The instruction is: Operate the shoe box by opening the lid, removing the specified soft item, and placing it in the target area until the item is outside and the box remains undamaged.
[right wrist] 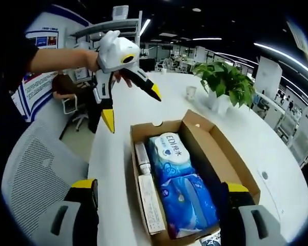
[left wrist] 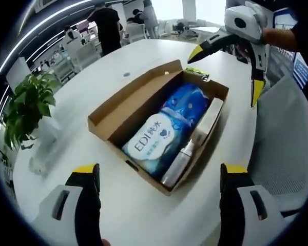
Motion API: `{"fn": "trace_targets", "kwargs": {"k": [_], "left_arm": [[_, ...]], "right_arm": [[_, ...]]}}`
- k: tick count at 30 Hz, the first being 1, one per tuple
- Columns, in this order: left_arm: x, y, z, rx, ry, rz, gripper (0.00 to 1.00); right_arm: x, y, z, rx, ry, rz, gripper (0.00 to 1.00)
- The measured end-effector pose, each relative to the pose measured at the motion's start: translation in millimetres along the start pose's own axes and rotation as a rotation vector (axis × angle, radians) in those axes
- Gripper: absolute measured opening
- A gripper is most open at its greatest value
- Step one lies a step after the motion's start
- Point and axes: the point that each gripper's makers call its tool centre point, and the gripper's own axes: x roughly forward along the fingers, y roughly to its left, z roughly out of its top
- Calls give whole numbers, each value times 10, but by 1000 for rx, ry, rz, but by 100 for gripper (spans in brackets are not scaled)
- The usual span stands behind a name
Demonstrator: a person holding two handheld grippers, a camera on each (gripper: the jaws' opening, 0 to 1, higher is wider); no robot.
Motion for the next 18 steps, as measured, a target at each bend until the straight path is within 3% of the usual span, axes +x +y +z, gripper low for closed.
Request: {"fn": "trace_targets", "kwargs": {"k": [18], "left_arm": [[288, -119, 17, 82, 6, -80, 88]], "right_arm": [[250, -12, 14, 15, -20, 50, 97]]}}
